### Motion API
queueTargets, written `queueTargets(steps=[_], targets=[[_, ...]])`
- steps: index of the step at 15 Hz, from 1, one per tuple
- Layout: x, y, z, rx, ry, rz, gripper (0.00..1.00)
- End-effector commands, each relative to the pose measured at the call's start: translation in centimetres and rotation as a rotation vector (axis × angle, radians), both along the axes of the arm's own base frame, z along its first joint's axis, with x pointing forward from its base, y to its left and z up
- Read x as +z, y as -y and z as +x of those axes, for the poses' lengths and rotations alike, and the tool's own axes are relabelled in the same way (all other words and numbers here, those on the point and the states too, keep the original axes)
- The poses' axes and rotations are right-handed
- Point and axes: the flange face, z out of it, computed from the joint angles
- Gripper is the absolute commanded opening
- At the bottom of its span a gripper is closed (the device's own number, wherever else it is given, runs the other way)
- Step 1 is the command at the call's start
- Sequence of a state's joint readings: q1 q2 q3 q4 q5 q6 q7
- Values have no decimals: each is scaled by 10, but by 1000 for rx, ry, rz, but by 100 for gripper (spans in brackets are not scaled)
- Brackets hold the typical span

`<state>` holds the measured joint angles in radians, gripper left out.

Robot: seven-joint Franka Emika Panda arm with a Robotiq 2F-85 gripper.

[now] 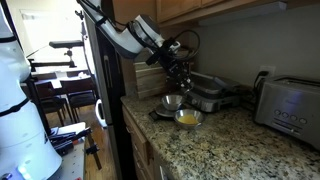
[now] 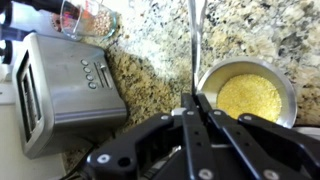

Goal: Pick up the spoon and get one spoon of sugar from the bowl on the right and put in the bowl on the left

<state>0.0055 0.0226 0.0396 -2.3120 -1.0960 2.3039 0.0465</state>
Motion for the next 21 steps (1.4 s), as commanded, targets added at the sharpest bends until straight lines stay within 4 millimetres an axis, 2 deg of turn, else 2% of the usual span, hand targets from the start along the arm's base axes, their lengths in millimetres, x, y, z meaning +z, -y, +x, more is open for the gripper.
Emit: queueTargets(steps=[1, 5, 9, 14, 21], targets=[[19, 39, 6, -117, -35, 138, 6], [31, 83, 12, -288, -11, 286, 6], [31, 124, 14, -432, 39, 392, 5], [12, 167, 20, -570, 65, 465, 5], [-23, 207, 43, -659, 113, 550, 6]])
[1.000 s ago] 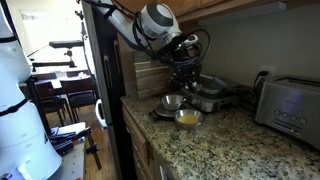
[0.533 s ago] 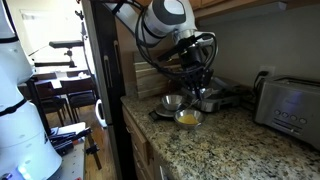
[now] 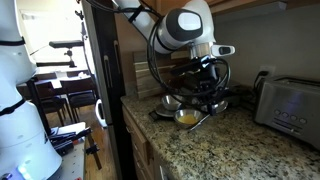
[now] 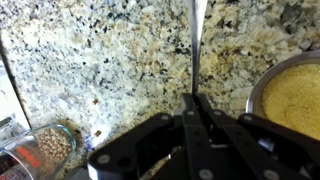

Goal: Pick up the spoon and get one spoon of sugar from the bowl on the right and put in the bowl on the left

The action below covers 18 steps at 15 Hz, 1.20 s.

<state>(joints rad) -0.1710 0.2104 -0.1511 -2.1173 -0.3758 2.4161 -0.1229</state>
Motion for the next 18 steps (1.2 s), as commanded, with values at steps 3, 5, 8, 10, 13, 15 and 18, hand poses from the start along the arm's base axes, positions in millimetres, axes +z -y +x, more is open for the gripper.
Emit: queueTargets(steps=[3, 5, 8, 10, 13, 15, 18], targets=[[-24, 35, 19, -50, 45, 52, 6], [-34, 45, 24, -62, 53, 77, 6], [-50, 56, 29, -78, 55, 114, 6], [-63, 61, 32, -84, 46, 132, 6], [-82, 62, 34, -92, 19, 145, 6], [-94, 61, 35, -96, 1, 146, 6], [-106, 62, 33, -103, -19, 148, 6]])
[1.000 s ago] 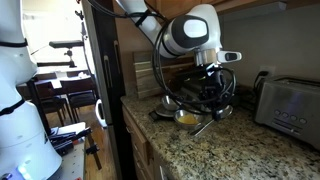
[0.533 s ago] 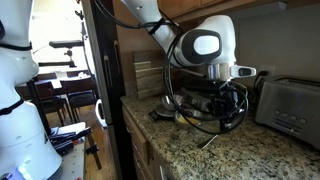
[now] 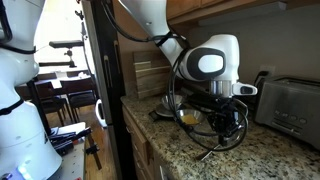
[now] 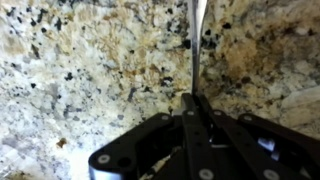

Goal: Pick up the spoon and get one spoon of sugar from the bowl on the right and put in the bowl on the left

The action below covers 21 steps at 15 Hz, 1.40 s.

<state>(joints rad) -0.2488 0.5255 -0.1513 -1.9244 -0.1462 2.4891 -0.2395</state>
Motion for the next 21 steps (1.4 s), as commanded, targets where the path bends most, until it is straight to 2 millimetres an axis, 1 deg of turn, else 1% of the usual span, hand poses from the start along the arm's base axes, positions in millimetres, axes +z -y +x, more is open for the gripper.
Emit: queueTargets(steps=[1, 2, 3, 4, 5, 7, 10, 15, 16, 18, 20, 21], targets=[[-6, 5, -1, -1, 0, 10, 7], [-6, 4, -1, 3, 0, 5, 6], [-1, 3, -1, 8, 5, 4, 5], [5, 0, -2, 17, -2, -3, 32], [9, -3, -3, 24, -3, -1, 32], [21, -9, -6, 21, -8, -9, 44], [41, -16, -8, 31, 12, -7, 64], [73, -26, -18, 55, 43, 19, 96], [78, -28, -21, 62, 43, 22, 100], [87, -34, -25, 86, 41, 25, 100], [92, -40, -30, 123, 12, 7, 100], [80, -29, -11, 86, 39, 5, 100]])
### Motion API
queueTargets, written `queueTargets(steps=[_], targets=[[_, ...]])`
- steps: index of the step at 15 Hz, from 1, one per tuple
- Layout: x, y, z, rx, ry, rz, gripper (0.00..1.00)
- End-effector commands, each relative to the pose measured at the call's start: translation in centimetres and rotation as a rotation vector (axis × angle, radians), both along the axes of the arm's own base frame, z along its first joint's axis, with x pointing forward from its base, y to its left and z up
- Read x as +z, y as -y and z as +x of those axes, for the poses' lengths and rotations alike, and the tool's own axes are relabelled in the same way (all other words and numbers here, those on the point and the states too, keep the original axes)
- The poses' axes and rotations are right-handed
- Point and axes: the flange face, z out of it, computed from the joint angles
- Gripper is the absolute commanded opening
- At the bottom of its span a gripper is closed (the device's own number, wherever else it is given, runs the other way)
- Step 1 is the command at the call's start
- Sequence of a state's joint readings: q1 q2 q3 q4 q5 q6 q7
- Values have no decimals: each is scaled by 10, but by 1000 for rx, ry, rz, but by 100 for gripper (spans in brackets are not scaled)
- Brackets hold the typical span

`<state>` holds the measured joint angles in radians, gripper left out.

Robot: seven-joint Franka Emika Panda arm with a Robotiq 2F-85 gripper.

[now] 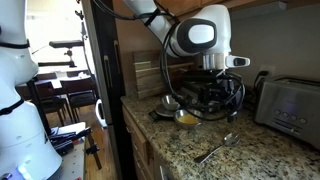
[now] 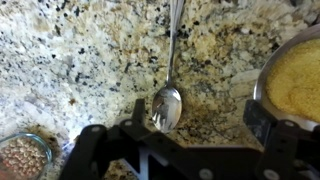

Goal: Pick up the spoon and get one spoon of sugar from the bowl on the right and put in the bowl on the left

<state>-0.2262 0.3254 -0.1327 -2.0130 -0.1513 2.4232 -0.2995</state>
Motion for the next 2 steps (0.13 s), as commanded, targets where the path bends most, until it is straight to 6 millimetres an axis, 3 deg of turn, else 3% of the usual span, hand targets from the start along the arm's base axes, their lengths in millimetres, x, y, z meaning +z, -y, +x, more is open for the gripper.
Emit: queueTargets(steps=[1, 2], targets=[[3, -3, -2, 8, -9, 2, 100], [4, -4, -3, 13, -11, 3, 100]])
